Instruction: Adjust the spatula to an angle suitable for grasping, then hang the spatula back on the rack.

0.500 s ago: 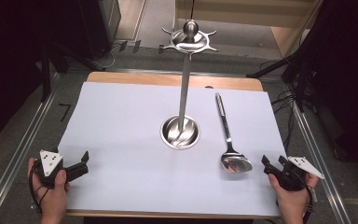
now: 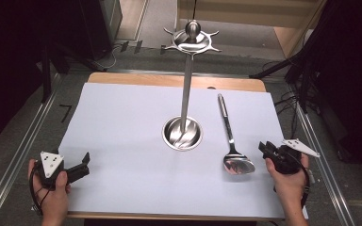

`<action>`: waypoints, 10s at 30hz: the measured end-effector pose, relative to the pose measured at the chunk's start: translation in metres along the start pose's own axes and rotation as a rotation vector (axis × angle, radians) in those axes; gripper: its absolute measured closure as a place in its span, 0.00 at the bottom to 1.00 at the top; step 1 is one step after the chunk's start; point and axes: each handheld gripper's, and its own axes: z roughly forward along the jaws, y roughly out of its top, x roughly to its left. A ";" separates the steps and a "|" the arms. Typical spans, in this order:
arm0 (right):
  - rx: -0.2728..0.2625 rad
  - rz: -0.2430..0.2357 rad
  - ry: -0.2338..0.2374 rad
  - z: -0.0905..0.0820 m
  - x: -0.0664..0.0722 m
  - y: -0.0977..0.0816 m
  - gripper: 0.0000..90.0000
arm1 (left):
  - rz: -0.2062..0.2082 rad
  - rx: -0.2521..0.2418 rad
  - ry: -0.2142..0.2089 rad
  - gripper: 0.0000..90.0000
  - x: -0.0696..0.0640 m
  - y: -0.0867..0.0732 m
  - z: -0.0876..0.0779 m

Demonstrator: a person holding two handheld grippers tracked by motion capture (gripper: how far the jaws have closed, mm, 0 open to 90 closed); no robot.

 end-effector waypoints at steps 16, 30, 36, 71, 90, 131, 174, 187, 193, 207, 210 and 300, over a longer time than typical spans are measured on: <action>0.101 -0.024 0.009 0.033 0.017 0.023 0.65 | -0.002 -0.001 -0.001 0.01 0.000 0.000 0.000; 0.152 -0.020 0.023 0.053 0.028 0.036 0.60 | 0.008 0.013 0.001 0.01 0.000 0.001 0.001; 0.198 -0.034 0.033 0.062 0.032 0.039 0.62 | 0.002 0.009 0.001 0.01 0.000 0.000 0.001; 0.489 -0.017 0.023 0.103 0.063 0.060 0.69 | -0.001 -0.002 -0.005 0.01 0.000 0.000 0.000; 0.559 -0.023 0.011 0.111 0.065 0.058 0.73 | 0.002 -0.001 -0.004 0.01 0.000 0.000 0.000; 0.572 -0.004 -0.023 0.114 0.070 0.053 0.86 | 0.004 -0.002 -0.007 0.01 0.000 0.000 0.000; 0.201 -0.021 0.089 0.080 0.074 0.044 0.86 | 0.004 -0.001 -0.007 0.01 0.000 0.000 0.000; 0.068 -0.035 0.139 0.067 0.077 0.042 0.86 | 0.003 -0.002 -0.006 0.01 0.000 0.000 0.000; -0.001 -0.050 0.155 0.061 0.077 0.039 0.86 | 0.004 0.000 -0.005 0.01 0.000 0.000 0.000; -0.133 -0.057 0.227 0.042 0.076 0.036 0.86 | 0.003 0.000 -0.005 0.01 0.000 0.000 0.000; -0.159 -0.068 0.246 0.037 0.075 0.036 0.86 | 0.002 0.000 -0.005 0.01 0.000 0.000 0.000; -0.442 -0.213 0.556 -0.049 0.096 0.044 0.86 | -0.004 0.006 -0.014 0.01 0.001 0.000 0.000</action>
